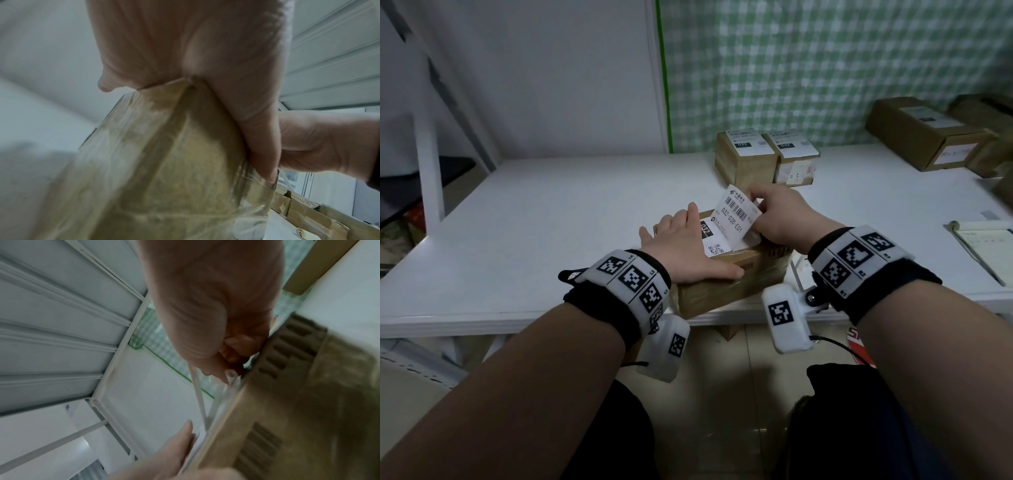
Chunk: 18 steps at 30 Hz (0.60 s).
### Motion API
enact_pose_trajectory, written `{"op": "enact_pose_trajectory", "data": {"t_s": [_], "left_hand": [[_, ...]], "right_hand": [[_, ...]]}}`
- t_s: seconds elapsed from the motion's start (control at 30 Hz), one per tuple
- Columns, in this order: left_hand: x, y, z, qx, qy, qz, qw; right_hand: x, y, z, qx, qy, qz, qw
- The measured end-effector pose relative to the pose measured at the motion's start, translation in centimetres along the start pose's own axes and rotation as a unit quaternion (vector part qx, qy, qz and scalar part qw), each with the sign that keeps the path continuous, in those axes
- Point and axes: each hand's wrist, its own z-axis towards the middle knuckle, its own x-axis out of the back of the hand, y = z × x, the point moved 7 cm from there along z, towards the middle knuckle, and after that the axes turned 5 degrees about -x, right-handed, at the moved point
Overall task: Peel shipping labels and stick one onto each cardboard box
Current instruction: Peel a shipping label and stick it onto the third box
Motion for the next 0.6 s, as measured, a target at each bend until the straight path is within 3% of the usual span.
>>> {"op": "enact_pose_trajectory", "data": {"t_s": [0.23, 0.47, 0.6], "left_hand": [[0.0, -0.2, 0.4, 0.0, -0.009, 0.02, 1.0], [2.0, -1.8, 0.9, -0.007, -0.071, 0.073, 0.995], [2.1, -1.1, 1.3, -0.004, -0.085, 0.073, 0.994]], "right_hand": [[1.0, 1.7, 0.2, -0.026, 0.035, 0.019, 0.999], [-0.5, 1.0, -0.4, -0.025, -0.037, 0.087, 0.995], [-0.9, 0.2, -0.5, 0.004, -0.005, 0.049, 0.999]]}}
